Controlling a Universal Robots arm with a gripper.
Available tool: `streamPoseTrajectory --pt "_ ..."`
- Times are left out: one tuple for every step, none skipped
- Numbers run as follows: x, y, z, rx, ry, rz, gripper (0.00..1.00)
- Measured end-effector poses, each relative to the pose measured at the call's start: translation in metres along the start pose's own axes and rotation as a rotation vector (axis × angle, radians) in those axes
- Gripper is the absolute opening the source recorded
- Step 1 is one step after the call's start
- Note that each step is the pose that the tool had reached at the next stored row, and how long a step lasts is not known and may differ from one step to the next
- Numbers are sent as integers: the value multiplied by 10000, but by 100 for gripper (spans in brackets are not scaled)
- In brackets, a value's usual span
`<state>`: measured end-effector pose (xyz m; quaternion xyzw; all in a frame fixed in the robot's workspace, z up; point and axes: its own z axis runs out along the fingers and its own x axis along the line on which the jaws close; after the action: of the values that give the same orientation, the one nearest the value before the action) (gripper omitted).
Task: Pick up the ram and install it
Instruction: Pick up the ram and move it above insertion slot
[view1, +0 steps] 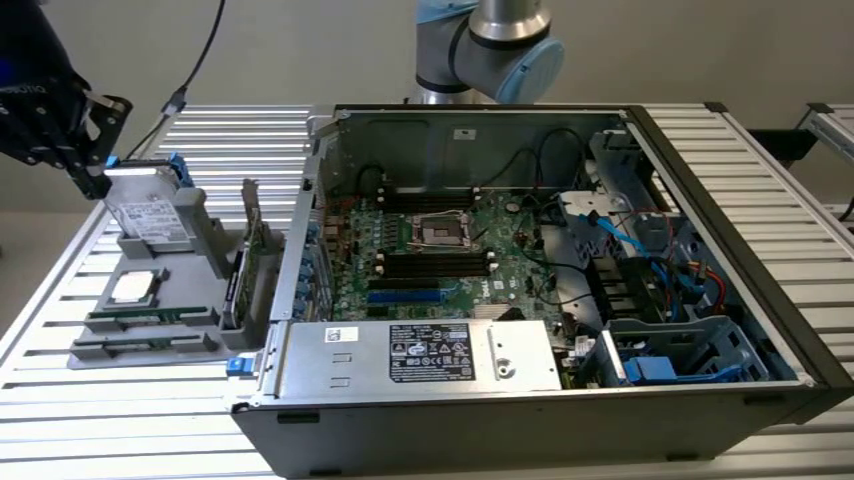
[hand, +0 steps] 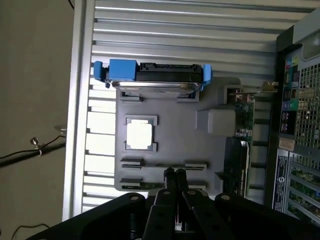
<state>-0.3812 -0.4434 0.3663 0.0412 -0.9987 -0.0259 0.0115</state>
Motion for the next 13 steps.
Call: streamPoseTrajectory --pt "0 -1 6 3 9 -176 10" --pt "0 -1 11 8 19 -364 10" --pt "0 -1 16 11 29 -545 10" --pt "0 -1 22 15 38 -729 10" --pt "-1 -2 27 19 48 -909 10" --pt "-1 -2 33 23 57 -1090 10" --pt "-1 -2 38 26 67 -1263 10" --pt "-1 -2 44 30 76 -1454 10" --pt "-1 -3 49 34 86 -1627 10" --pt "-1 -3 55 38 96 -1824 10" --pt "-1 -3 60 42 106 -1998 10" --pt "-1 -4 65 45 115 -2188 10" --pt "-2 -4 71 49 125 -2368 10"
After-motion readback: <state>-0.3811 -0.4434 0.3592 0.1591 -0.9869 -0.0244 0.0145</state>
